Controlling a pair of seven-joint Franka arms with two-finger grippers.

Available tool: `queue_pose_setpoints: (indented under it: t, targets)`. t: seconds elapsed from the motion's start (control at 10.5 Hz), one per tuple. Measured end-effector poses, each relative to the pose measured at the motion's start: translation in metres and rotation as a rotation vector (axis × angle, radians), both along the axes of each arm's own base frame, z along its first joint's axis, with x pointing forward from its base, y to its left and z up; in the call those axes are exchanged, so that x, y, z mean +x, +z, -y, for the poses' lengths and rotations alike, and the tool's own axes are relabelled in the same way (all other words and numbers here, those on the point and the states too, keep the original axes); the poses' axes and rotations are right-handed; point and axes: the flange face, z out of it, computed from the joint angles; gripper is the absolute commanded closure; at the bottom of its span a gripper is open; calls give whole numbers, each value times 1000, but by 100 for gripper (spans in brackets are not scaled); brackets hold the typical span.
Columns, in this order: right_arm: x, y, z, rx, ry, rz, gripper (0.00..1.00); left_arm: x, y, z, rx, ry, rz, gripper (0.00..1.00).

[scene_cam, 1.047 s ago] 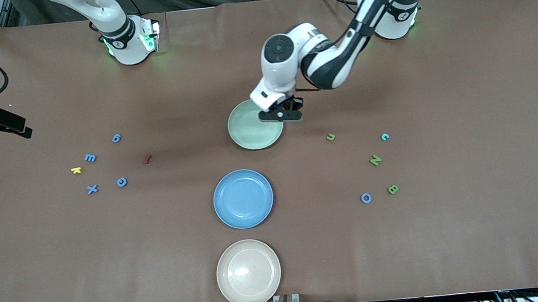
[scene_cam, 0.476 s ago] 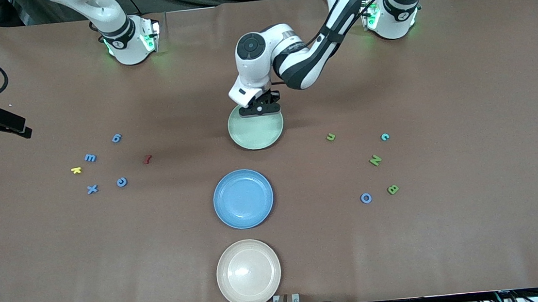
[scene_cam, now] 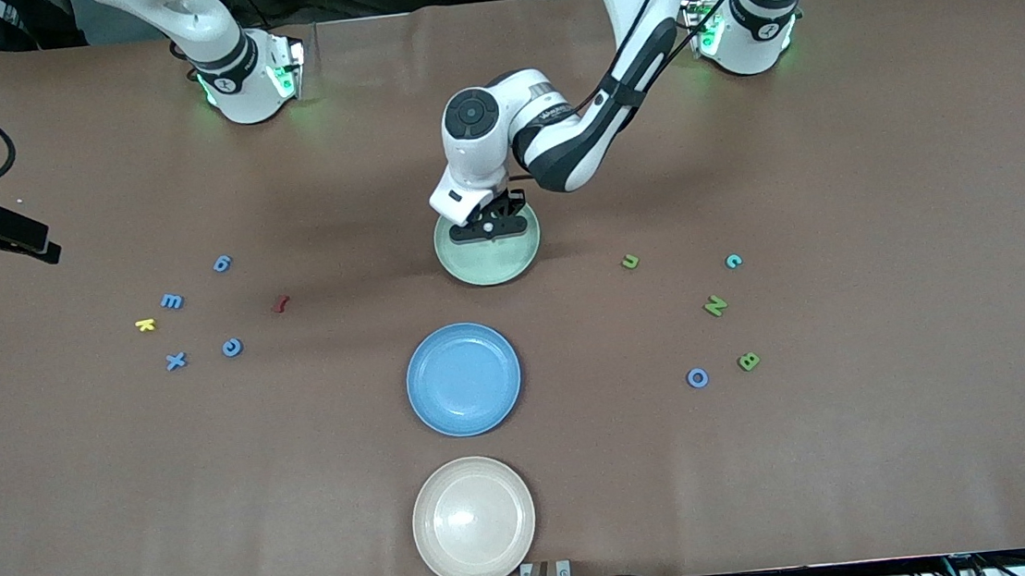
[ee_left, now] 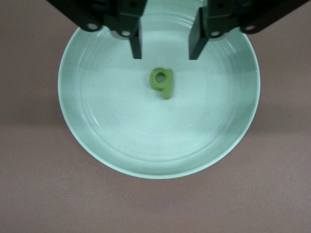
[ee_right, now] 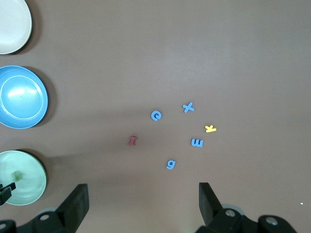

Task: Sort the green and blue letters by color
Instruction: 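Move the left gripper back over the green letter u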

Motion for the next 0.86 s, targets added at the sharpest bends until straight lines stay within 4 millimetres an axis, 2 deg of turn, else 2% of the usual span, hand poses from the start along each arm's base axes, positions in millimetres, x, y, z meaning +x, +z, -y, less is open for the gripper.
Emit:
queue_pose_setpoints:
  t: [0.19, 0.29, 0.38, 0.48, 0.67, 0.76, 0.86]
  targets:
    - [0, 0, 0, 0, 0, 0, 0, 4, 4, 1, -8, 7, 7, 0]
    - [0, 0, 0, 0, 0, 0, 0, 16, 11, -2, -16, 24, 21, 0]
    - [0, 0, 0, 0, 0, 0, 0, 36, 23, -12, -21, 29, 41, 0]
    - [0, 0, 0, 0, 1, 0, 0, 61, 36, -33, -6, 1, 46, 0]
    - [0, 0, -1, 0, 1, 1, 0, 124, 62, -103, 37, -82, 37, 0]
    - [0, 1, -1, 0, 1, 1, 0, 153, 66, -141, 49, -119, 26, 0]
    - [0, 1, -1, 0, 1, 2, 0, 172, 61, -173, 57, -151, 10, 0]
